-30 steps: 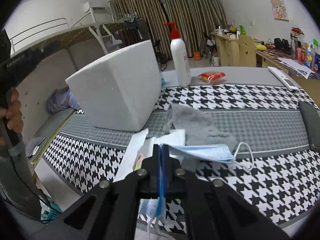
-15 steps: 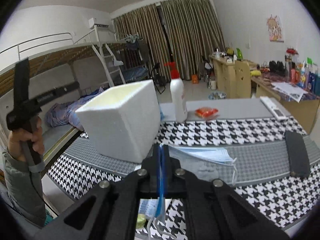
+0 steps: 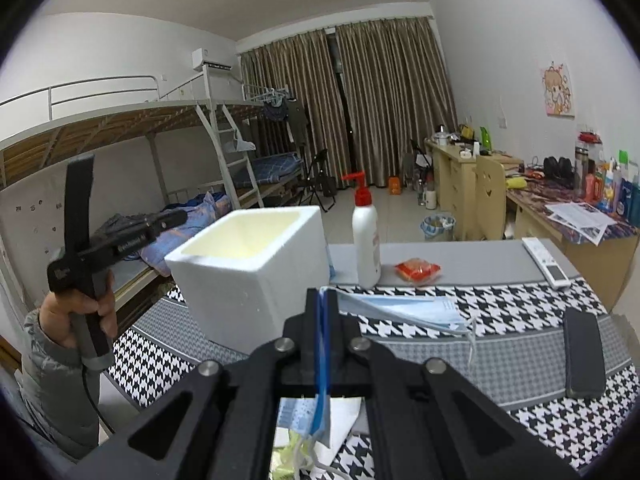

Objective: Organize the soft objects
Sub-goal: 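Lower the yellow net into the white foam box and open the left tool, then carry the blue mask over the foam box and open the right tool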

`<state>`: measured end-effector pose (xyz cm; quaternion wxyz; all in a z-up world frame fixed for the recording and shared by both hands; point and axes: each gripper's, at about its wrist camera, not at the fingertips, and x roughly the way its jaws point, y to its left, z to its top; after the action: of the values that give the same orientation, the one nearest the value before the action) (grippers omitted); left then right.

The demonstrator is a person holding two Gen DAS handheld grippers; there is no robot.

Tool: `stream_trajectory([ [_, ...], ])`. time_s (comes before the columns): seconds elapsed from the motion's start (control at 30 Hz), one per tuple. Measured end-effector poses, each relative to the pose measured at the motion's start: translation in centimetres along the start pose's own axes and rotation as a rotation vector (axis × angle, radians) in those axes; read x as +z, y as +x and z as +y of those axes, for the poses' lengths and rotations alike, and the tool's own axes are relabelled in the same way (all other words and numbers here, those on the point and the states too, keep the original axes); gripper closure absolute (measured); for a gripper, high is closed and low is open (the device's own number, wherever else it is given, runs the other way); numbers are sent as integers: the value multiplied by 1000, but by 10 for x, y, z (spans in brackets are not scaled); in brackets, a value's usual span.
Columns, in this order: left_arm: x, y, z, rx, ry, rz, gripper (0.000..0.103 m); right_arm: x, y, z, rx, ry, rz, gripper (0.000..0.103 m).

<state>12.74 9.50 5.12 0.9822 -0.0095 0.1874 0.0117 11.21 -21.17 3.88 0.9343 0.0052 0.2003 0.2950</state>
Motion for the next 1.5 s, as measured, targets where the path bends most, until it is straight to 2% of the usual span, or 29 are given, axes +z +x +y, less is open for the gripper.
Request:
stream_trajectory([
  [0.03, -1, 1, 1, 4, -4, 6, 78, 2, 0, 1, 2, -3, -5, 100],
  [0.07, -1, 0, 2, 13, -8, 5, 50, 5, 1, 2, 6, -8, -9, 100],
  [0.1, -1, -1, 3, 19, -12, 0, 25, 8, 1, 4, 11, -12, -15, 100],
  [0.13, -2, -3, 5, 29, -19, -11, 20, 11, 2, 6, 16, -19, -20, 100],
  [0.23, -3, -10, 8, 44, -20, -26, 14, 18, 5, 12, 27, -37, -29, 100],
  [0.3, -4, -13, 8, 59, -17, -36, 4, 22, 6, 16, 35, -46, -36, 100],
  [0.47, -6, -19, 13, 70, -32, -42, 1, 30, 10, 28, 62, -75, -42, 100],
  [0.93, -15, -45, 33, 133, -64, -70, 1, 60, 35, 56, 111, -146, -53, 100],
  [1.5, -38, -62, 44, 168, -115, -62, 1, 68, 69, 79, 163, -177, -33, 100],
])
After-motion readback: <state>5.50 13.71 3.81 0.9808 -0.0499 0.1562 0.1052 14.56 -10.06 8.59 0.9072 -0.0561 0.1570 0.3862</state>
